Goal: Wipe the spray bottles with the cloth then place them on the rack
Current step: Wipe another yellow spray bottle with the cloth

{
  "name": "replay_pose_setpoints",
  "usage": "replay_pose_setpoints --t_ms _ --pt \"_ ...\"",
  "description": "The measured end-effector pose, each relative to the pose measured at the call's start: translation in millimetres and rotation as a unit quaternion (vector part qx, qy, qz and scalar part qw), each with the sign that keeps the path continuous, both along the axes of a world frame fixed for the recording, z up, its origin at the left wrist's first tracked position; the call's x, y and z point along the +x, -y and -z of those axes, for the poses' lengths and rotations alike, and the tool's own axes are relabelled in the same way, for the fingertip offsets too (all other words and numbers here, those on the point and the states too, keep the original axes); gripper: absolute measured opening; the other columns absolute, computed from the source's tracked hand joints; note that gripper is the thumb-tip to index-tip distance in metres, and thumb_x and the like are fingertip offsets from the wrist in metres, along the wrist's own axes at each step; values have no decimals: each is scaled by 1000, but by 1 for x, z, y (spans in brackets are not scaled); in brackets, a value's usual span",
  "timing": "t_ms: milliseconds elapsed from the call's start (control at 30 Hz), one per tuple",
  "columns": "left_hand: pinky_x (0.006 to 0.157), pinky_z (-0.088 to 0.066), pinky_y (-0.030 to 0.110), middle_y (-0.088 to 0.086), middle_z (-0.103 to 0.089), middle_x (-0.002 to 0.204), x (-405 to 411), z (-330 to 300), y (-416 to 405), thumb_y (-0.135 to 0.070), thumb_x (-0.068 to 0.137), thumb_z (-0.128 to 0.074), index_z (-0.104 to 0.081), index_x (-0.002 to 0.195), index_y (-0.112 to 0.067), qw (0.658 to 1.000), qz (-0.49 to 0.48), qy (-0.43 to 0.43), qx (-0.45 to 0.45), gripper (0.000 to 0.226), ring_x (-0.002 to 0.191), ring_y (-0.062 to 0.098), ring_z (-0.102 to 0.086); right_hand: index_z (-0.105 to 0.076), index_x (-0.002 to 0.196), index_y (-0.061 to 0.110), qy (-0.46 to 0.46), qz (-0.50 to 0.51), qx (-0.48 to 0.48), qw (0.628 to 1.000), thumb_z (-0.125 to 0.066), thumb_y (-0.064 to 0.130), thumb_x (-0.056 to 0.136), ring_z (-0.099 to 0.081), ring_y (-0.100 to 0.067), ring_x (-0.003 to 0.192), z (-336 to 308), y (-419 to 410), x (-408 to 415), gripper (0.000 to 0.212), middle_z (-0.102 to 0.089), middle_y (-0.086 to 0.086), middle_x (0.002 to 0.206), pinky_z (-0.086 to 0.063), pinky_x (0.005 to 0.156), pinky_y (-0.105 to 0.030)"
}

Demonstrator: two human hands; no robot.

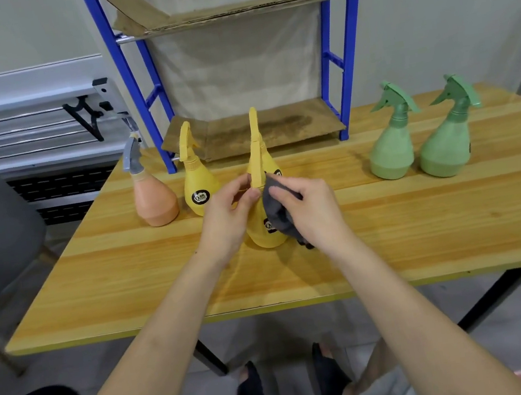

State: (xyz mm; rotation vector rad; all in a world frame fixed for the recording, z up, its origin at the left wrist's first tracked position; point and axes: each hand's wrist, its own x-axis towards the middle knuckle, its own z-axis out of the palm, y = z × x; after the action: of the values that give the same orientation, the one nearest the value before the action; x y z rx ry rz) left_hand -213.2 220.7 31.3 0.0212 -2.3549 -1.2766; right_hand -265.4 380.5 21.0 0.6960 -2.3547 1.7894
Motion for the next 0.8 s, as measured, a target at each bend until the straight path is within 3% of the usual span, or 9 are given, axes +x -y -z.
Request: replay_pose_setpoints --t_ms 133,267,400,567,667,800 --pt "105 -50 47 -7 -70 128 1 3 3 -39 101 -53 -63 136 -20 1000 1 -1 17 41 123 12 -62 -72 125 37 22 11 55 998 -62 25 100 -53 0 59 34 -15 4 29 -60 25 59 -41 60 -20" --pt "102 -50 50 -6 -71 122 -2 3 3 -38 103 -51 -65 133 -19 1000 -1 -6 15 38 119 15 -64 -71 126 39 17 13 143 990 -62 28 99 -67 -7 100 47 -22 8 31 -76 17 106 -52 83 -28" --pt "102 -52 47 -7 -71 123 6 3 8 -33 106 -51 -63 134 -20 1000 7 -3 26 34 119 12 -63 -65 134 38 14 2 126 992 -61 28 99 -64 -8 115 39 -22 14 36 -71 16 122 -53 97 -32" --pt "101 -51 36 -8 -69 122 9 5 10 -32 106 -52 -64 133 -20 1000 -8 -3 4 32 116 6 -61 -58 141 35 27 -12 133 991 -67 41 94 -62 -10 119 34 -31 15 48 -67 12 131 -51 102 -37" --pt "90 -49 20 -8 -63 118 13 5 5 -36 101 -60 -67 130 -19 998 -59 -14 -12 34 108 0 -58 -53 146 32 1 -17 193 981 -68 39 94 -55 -11 129 33 -37 17 55 -60 10 143 -43 108 -28" --pt "75 -44 13 -12 -64 109 14 3 0 -49 85 -75 -66 123 -25 993 -94 22 -68 46 96 -1 -59 -60 139 35 -22 3 198 980 -68 32 95 -64 -15 115 38 -33 16 45 -70 12 126 -51 97 -31"
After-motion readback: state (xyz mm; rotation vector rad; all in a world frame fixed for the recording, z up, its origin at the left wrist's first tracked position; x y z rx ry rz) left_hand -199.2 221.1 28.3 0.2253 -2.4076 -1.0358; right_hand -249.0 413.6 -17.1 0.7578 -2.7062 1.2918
